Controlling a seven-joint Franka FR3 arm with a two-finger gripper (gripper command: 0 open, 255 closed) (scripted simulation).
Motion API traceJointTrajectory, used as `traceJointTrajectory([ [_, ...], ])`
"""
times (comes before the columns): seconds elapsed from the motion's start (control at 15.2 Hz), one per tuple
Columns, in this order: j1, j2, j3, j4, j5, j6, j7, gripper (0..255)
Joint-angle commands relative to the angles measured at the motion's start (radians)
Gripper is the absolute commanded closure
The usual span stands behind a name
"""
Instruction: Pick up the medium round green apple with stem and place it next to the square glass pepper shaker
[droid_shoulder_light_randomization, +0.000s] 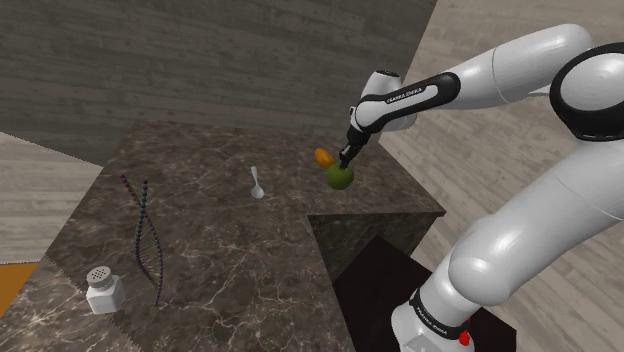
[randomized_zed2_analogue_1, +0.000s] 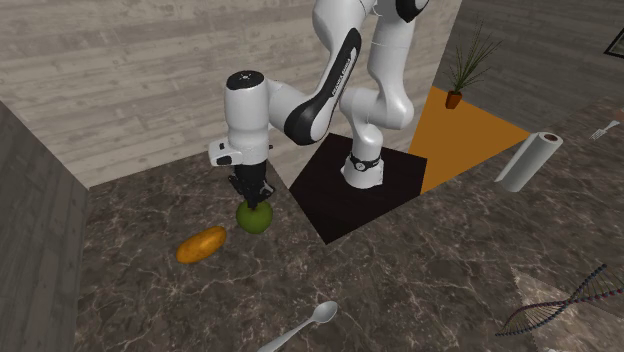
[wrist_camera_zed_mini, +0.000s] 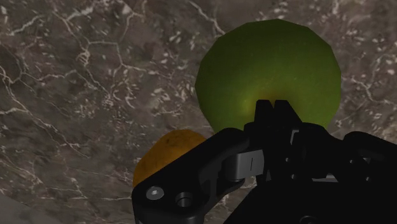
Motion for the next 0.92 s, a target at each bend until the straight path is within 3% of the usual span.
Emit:
traceJointTrajectory([
  [0.0,0.0,0.0,0.0,0.0,0.0,0.0,0.0,255],
  [0.86,-0.001,-0.086,0.015,0.102,-0.012,-0.187,0.009,255],
])
